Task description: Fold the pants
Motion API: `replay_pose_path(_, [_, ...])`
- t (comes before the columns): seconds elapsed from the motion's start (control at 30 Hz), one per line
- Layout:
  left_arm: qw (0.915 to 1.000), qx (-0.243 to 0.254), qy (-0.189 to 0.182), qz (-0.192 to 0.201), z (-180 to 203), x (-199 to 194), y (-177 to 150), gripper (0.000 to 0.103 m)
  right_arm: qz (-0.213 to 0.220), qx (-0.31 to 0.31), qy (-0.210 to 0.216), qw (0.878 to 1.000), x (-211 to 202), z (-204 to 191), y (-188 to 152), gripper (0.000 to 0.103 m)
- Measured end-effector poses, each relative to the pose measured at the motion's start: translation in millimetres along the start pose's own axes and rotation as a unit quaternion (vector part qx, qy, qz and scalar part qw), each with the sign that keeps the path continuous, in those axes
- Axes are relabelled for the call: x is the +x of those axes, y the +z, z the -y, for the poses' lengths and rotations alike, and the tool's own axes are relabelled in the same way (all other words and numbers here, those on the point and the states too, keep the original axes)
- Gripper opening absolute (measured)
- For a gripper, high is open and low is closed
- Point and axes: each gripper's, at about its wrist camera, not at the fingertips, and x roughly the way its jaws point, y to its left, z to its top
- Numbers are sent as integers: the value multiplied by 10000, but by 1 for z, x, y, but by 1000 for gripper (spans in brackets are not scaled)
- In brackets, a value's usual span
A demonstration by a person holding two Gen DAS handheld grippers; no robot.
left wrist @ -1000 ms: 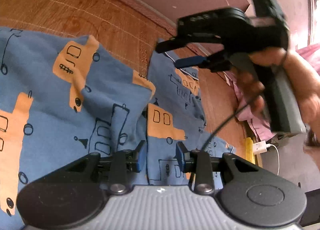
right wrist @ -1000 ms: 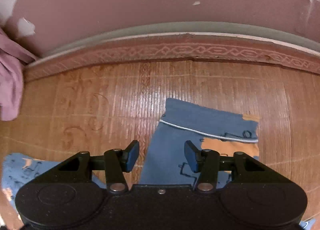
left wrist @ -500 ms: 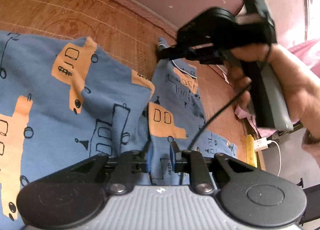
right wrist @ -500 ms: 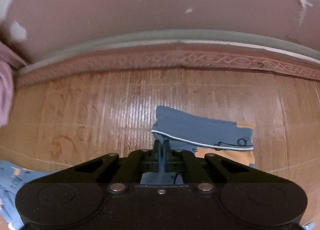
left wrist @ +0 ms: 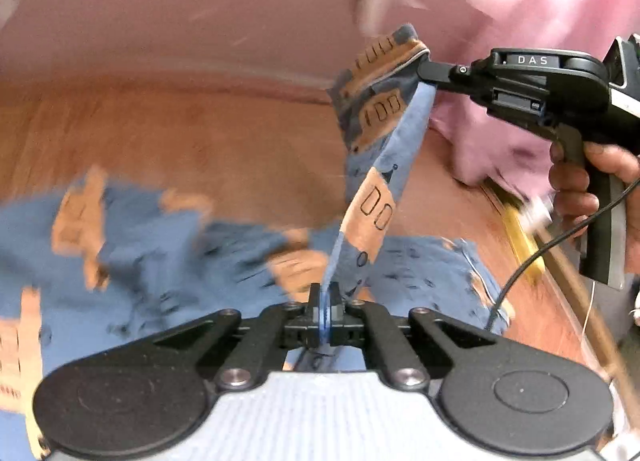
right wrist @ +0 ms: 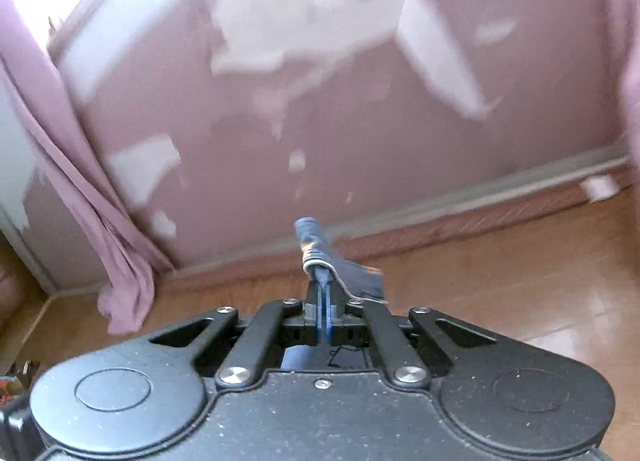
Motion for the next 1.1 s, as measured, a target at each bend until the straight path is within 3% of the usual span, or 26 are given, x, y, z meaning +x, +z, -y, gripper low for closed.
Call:
replay_pose_path(0.07, [9977, 675, 110, 16, 26, -1, -3, 0, 488, 121, -178, 9986, -42, 13, -23, 0])
replay_pose_path(0.17, [9859, 1641, 316, -107, 60, 6, -14, 0, 855, 852, -657, 9905, -83, 40, -78, 1])
replay_pose_path(0.3, [9707, 2300, 472, -511, 81, 20, -37, 0, 808, 1630, -1373, 9737, -104, 62, -149, 0])
replay_pose_path(0.43, [9572, 2737, 696, -628, 93, 28, -51, 0, 670, 1902, -1559, 9670, -100, 70, -182, 2])
replay_pose_path(0.53, [9522, 2880, 778, -656, 95, 25, -56, 0, 511, 2043, -1473, 9664, -95, 75, -184, 17])
replay_pose_path(0.6, [9511, 2905, 824, -654, 95, 26, -57, 0, 518, 2154, -1353, 9657, -96, 83, -186, 38])
replay_pose_path(0.73, [9511, 2896, 849, -666, 95, 27, -58, 0, 594, 2506, -1293, 9576, -107, 97, -185, 52])
replay_pose_path(0.83, [9510, 2899, 850, -660, 94, 27, -59, 0, 503, 2697, -1498, 9499, -108, 108, -184, 46])
replay_pose_path(0.9, [9513, 2891, 852, -655, 94, 27, -58, 0, 364, 2785, -1615, 9461, -99, 115, -181, 11])
replay_pose_path(0.97, [9523, 2865, 849, -625, 94, 26, -58, 0, 446, 2661, -1654, 9486, -93, 116, -174, 6])
replay_pose_path(1.03, [9546, 2809, 830, -538, 93, 22, -57, 0, 807, 1824, -1670, 9656, -95, 98, -157, 6])
replay_pose_path(1.1, [9593, 2681, 762, -453, 92, 18, -54, 0, 1393, 472, -1635, 9755, -108, 62, -142, 5])
